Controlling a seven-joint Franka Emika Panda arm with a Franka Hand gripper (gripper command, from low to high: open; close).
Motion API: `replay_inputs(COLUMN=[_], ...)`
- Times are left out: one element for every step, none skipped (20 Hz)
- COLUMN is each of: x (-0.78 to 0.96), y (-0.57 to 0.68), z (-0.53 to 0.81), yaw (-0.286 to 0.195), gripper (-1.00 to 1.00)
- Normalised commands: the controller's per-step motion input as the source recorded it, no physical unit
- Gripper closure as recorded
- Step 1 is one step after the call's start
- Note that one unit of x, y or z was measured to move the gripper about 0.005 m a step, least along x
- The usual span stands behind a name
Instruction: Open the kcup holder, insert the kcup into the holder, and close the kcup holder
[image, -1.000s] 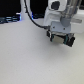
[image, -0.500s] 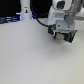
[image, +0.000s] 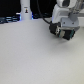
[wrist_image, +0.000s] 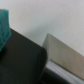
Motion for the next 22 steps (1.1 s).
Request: replay_inputs(x=[-0.52,-0.51,-0.54,-0.53,-0.54,-0.56,-0.58,-0.58,-0.58,-0.58,-0.58,-0.61,-0.66,-0.63,-0.58,-0.56,-0.56,-0.58,-0.55,-0.53,-0.47,-0.51], y=[0.62,0.62,0.62,0.62,0.62,0.62,0.62,0.62,0.62,0.62,0.61,0.61,0.61,0.61,0.61,0.61,0.61,0.61,0.62,0.62,0.58,0.44], z=[0.04,0.03,0.01,0.01,0.01,0.01,0.01,0.01,0.01,0.00,0.00,0.00,0.00,0.00,0.01,0.01,0.01,0.00,0.01,0.04,0.14,0.12], yaw=[0.061,0.062,0.063,0.059,0.052,0.048,0.043,0.043,0.042,0.043,0.042,0.039,0.030,0.038,0.043,0.043,0.042,0.033,0.041,0.030,0.022,0.003], gripper=[-1.00,-1.00,-1.00,-1.00,-1.00,-1.00,-1.00,-1.00,-1.00,-1.00,-1.00,-1.00,-1.00,-1.00,-1.00,-1.00,-1.00,-1.00,-1.00,-1.00,-1.00,-1.00])
